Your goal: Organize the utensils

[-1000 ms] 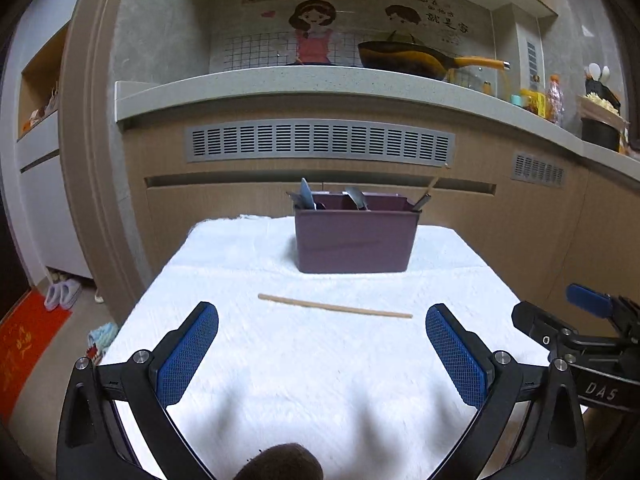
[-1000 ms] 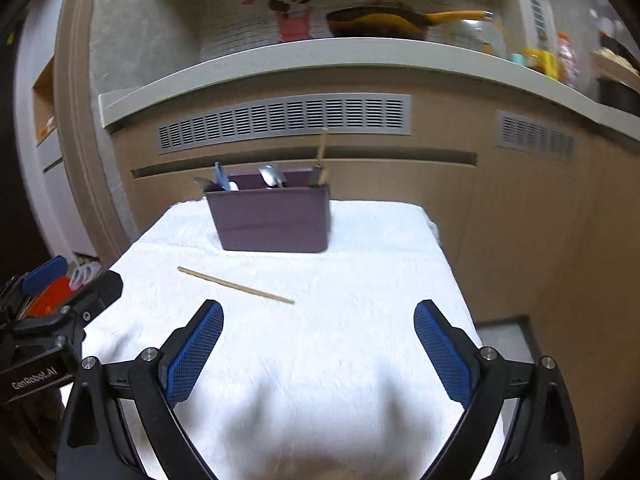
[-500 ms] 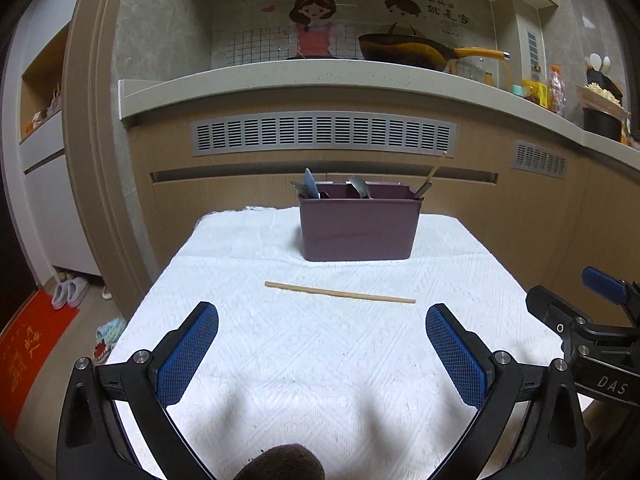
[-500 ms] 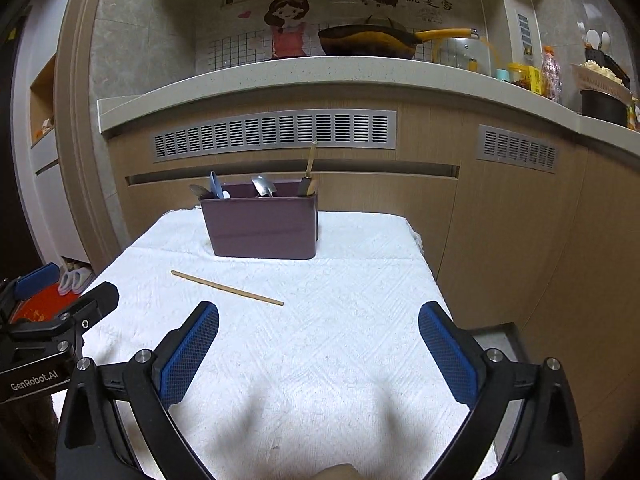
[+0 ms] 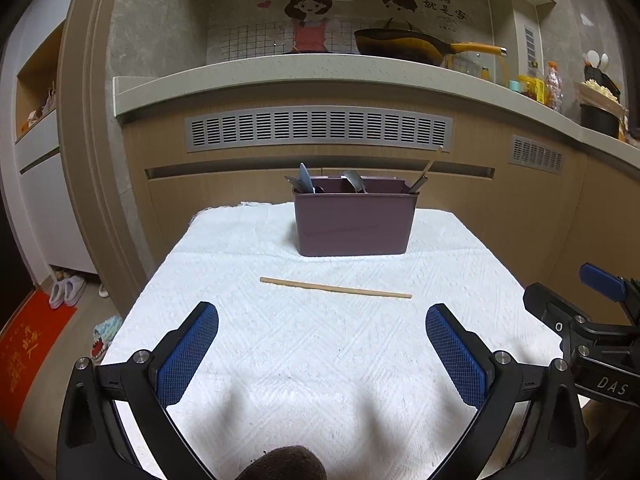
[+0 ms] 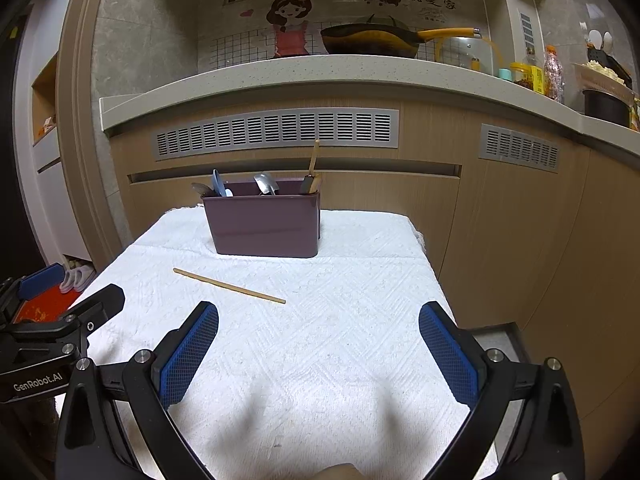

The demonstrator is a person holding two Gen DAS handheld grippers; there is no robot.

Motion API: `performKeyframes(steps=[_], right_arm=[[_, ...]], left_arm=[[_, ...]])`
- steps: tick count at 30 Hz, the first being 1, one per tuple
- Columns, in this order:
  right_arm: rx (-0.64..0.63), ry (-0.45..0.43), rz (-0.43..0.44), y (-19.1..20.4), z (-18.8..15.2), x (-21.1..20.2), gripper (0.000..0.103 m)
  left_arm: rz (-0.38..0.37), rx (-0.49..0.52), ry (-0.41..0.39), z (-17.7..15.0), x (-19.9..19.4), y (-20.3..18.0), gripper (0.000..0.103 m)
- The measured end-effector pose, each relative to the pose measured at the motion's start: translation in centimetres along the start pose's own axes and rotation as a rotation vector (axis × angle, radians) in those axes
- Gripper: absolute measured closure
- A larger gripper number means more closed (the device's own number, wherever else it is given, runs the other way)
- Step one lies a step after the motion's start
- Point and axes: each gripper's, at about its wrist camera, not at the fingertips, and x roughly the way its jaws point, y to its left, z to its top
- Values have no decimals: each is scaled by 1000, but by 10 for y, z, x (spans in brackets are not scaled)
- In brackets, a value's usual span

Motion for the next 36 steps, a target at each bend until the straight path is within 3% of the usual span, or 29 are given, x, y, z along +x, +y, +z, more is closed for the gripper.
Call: performKeyframes(steps=[36], right_arm=[[-4, 5, 4, -5, 0, 3, 3]], left_arm=[[-8, 3, -3, 1, -1, -2, 0]])
